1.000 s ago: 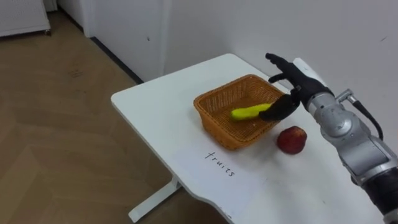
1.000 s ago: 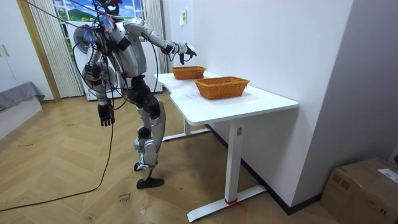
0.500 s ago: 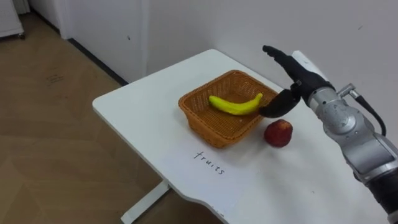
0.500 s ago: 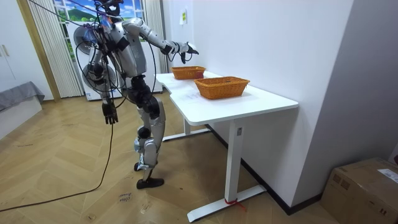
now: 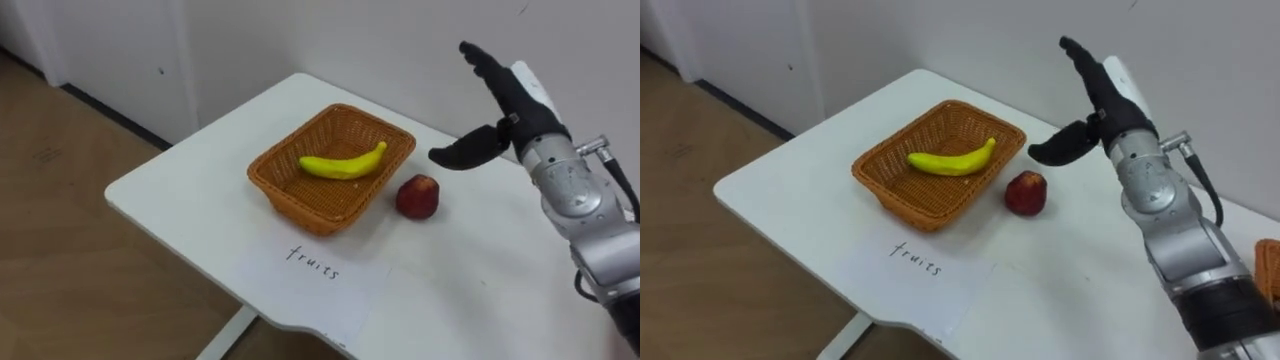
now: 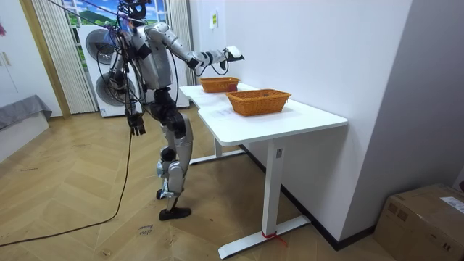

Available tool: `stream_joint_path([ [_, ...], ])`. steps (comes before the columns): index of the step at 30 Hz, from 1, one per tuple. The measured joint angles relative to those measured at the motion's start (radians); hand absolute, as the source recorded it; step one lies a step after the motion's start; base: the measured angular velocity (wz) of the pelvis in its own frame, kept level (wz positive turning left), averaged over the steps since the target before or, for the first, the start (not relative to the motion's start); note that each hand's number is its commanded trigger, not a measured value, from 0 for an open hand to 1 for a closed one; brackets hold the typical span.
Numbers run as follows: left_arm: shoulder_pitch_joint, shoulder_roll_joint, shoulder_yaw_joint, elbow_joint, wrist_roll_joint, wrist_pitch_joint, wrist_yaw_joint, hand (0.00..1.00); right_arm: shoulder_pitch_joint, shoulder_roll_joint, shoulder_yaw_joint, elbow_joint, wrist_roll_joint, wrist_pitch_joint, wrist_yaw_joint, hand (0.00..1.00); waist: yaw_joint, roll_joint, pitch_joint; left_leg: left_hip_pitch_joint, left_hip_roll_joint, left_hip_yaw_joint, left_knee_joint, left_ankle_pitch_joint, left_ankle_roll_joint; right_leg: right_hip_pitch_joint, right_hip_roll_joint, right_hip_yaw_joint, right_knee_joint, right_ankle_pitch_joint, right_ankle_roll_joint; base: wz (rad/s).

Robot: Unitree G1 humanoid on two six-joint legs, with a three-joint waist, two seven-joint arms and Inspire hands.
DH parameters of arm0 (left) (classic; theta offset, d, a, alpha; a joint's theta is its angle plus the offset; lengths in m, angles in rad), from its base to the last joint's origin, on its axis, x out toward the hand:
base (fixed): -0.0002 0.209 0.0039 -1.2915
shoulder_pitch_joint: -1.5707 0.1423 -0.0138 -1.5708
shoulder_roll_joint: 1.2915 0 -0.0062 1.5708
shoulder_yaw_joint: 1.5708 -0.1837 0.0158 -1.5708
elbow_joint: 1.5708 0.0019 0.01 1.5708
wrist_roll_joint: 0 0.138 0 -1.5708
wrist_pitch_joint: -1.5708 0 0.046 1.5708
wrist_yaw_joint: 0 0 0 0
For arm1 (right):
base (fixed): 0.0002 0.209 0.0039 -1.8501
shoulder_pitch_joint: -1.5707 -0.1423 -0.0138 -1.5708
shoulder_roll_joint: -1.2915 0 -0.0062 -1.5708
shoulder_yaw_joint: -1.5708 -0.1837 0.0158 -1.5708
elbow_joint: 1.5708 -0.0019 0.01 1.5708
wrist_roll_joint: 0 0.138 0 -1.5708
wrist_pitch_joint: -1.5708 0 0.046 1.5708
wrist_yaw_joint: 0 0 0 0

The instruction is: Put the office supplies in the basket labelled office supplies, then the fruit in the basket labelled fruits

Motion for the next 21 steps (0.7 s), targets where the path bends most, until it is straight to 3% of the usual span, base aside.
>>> stream_joint_path([
  [3,0.0,-0.006,-0.002,0.003,0.0,0.0,0.008,0.0,0.003,0.005,-0.029,0.0,0.085,0.0,-0.032,0.0,-0.008,0.008,0.0057,0.012,0.0,0.002,0.0,-0.001,0.002,0.01,0.0,-0.001,-0.001,0.0,0.001,0.01],
  [7,0.007,-0.029,-0.003,0.022,-0.002,-0.001,0.02,0.0,0.008,0.017,-0.072,0.002,0.217,-0.022,-0.086,0.0,-0.025,0.015,0.0072,0.013,0.0,0.002,0.005,-0.003,0.003,0.018,-0.001,-0.012,-0.005,0.001,0.001,0.04],
  [10,0.009,-0.029,-0.005,0.023,-0.01,0.0,0.022,0.0,0.041,0.019,-0.081,0.016,0.284,-0.035,-0.1,0.0,-0.027,0.018,0.0072,0.017,0.001,0.002,0.005,-0.003,0.003,0.026,-0.002,-0.022,-0.005,0.001,0.002,0.05],
  [17,0.003,-0.03,-0.037,0.079,-0.01,-0.002,0.026,0.0,0.145,0.049,-0.08,0.038,0.32,-0.035,-0.097,0.0,-0.023,0.047,0.0067,0.02,0.001,0.015,0.005,-0.004,0.005,0.024,-0.008,-0.025,-0.004,0.001,0.003,0.0],
  [21,0.0,-0.029,-0.039,0.095,-0.009,-0.002,0.018,0.0,0.153,0.049,-0.077,0.07,0.312,-0.037,-0.094,0.0,-0.024,0.056,0.0062,0.017,-0.005,0.015,0.005,-0.003,0.007,0.023,-0.012,-0.028,-0.004,-0.002,0.008,0.03],
])
